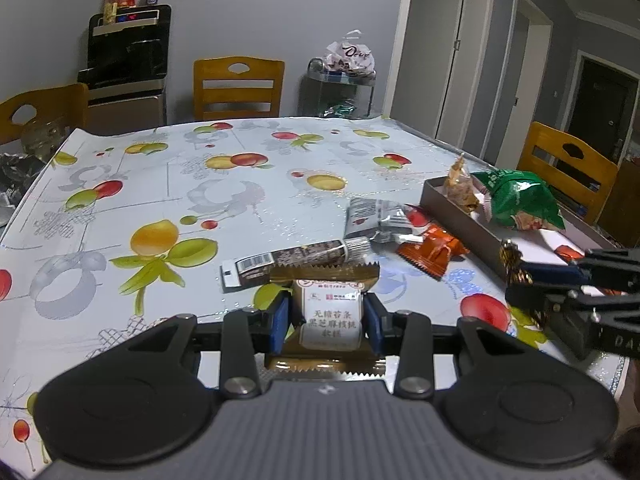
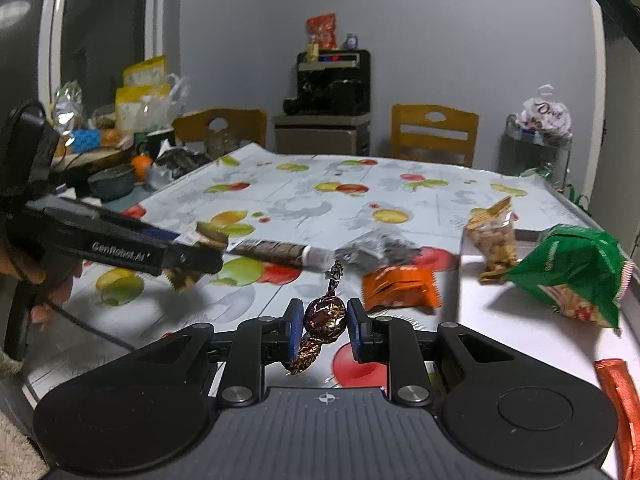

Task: Organize snacks
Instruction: 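Carry the chocolate to the tray with the right tool while the left tool carries the cake packet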

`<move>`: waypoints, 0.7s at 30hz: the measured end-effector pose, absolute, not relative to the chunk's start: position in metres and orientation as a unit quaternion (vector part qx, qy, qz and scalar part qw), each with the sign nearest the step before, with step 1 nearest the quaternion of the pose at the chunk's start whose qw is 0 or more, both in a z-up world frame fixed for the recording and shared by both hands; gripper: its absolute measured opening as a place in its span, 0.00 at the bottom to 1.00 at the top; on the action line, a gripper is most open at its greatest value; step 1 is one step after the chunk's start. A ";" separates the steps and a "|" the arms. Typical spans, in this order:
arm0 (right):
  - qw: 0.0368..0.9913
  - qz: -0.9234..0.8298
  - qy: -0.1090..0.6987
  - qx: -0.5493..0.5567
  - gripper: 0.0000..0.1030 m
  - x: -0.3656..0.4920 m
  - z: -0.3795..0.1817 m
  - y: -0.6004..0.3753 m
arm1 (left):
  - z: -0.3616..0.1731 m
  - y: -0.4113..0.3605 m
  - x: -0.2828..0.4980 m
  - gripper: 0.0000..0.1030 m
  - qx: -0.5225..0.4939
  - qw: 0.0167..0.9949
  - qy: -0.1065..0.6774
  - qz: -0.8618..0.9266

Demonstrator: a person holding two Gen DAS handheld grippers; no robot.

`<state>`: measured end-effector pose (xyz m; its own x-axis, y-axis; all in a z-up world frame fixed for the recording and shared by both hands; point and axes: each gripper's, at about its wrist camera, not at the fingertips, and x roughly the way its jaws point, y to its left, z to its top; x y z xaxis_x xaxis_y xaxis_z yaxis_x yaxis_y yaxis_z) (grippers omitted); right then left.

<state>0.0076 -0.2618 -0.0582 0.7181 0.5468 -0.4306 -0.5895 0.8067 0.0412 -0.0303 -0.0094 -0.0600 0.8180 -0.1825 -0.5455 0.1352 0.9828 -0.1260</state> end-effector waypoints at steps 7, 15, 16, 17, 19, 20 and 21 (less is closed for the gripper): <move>0.931 0.297 0.207 -0.039 0.25 0.009 -0.052 -0.278 | -0.051 -0.023 -0.028 0.35 -0.033 0.954 0.282 -0.100; 0.943 0.268 0.193 -0.028 0.25 0.009 -0.046 -0.305 | -0.037 -0.056 -0.017 0.35 -0.011 0.954 0.263 -0.146; 0.945 0.264 0.193 -0.027 0.25 0.009 -0.047 -0.308 | -0.035 -0.062 -0.015 0.35 -0.007 0.952 0.262 -0.155; 0.946 0.258 0.193 -0.027 0.25 0.010 -0.047 -0.314 | -0.034 -0.068 -0.014 0.35 -0.003 0.952 0.261 -0.163; 0.950 0.244 0.194 -0.025 0.25 0.011 -0.048 -0.324 | -0.033 -0.079 -0.011 0.35 0.004 0.949 0.260 -0.177; 0.952 0.237 0.195 -0.023 0.25 0.012 -0.048 -0.330 | -0.032 -0.086 -0.009 0.35 0.008 0.948 0.260 -0.185; 0.954 0.228 0.195 -0.021 0.25 0.013 -0.048 -0.336 | -0.032 -0.091 -0.007 0.35 0.011 0.946 0.261 -0.191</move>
